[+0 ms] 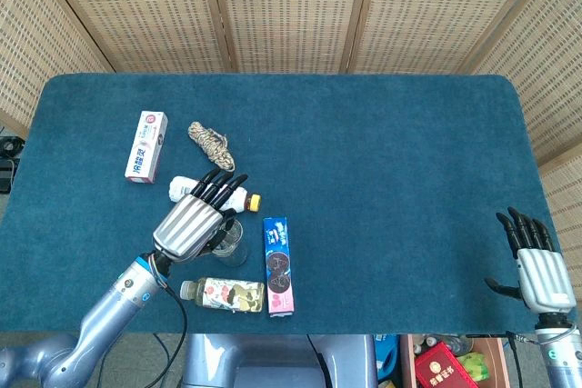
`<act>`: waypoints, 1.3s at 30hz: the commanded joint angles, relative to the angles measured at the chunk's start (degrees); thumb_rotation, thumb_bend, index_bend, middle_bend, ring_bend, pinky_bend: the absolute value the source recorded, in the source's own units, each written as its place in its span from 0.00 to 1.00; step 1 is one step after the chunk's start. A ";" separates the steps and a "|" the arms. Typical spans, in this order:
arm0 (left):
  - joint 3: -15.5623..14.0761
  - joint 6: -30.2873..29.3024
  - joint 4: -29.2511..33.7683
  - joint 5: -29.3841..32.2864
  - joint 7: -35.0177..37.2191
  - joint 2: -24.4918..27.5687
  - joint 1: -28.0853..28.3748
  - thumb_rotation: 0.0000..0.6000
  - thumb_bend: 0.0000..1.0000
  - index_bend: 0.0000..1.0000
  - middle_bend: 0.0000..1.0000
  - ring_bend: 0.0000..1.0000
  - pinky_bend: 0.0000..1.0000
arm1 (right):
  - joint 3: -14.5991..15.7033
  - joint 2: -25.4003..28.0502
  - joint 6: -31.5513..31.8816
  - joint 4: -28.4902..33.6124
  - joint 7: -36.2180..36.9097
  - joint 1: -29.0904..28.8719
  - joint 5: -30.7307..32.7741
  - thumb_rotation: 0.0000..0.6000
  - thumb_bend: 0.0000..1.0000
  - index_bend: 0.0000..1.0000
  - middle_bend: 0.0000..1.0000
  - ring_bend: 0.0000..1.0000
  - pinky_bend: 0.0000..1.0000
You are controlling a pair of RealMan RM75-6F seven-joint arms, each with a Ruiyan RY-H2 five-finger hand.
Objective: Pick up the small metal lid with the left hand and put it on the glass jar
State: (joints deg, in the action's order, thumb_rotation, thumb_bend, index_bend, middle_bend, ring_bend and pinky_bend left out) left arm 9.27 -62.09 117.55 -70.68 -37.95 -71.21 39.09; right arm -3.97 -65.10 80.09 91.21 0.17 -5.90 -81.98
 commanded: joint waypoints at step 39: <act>-2.52 -2.07 -0.89 0.45 -1.52 -0.51 0.67 1.00 0.50 0.57 0.00 0.00 0.00 | -0.22 0.20 0.20 0.06 0.57 0.06 0.03 1.00 0.02 0.00 0.00 0.00 0.00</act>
State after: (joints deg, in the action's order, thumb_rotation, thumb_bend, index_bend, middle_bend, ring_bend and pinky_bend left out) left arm 6.81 -64.23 116.58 -70.35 -39.35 -71.81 39.72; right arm -4.17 -64.92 80.29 91.25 0.72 -5.84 -81.97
